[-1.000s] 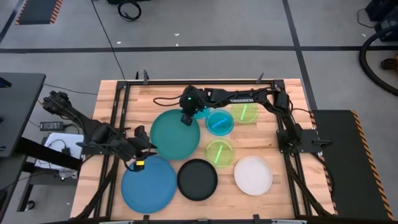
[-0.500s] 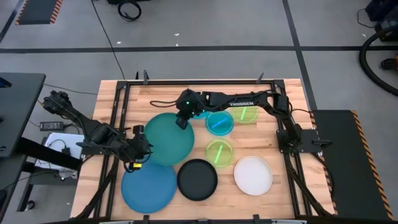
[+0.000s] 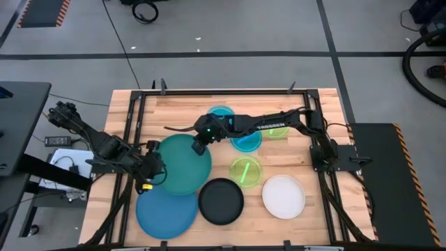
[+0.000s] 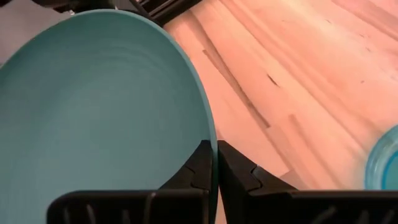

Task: Stack plastic plates
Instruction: Stack the green plate on top of the blue plate

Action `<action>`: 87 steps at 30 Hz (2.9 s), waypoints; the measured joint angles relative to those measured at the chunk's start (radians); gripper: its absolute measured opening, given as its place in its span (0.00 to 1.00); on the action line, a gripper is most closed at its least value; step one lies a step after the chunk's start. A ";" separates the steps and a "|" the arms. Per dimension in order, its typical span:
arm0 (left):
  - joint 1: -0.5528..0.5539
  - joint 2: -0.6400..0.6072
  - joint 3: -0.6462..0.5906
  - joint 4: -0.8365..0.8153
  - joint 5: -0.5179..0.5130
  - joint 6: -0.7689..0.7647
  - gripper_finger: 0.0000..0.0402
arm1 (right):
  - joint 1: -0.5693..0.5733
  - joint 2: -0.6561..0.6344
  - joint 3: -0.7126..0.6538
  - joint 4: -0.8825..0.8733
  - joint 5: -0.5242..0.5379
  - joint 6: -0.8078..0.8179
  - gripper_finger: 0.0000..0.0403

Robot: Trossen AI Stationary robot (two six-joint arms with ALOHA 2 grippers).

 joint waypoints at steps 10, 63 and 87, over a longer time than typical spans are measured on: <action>-0.004 -0.007 0.000 -0.054 0.000 0.049 0.30 | 0.071 0.000 0.000 0.000 0.081 0.140 0.05; -0.518 -0.098 -0.001 0.253 -0.072 -0.082 0.30 | 0.338 0.116 0.017 0.198 0.290 0.511 0.05; -0.518 -0.097 0.028 0.247 -0.014 -0.091 0.30 | 0.354 0.478 0.607 -0.111 0.294 0.440 0.05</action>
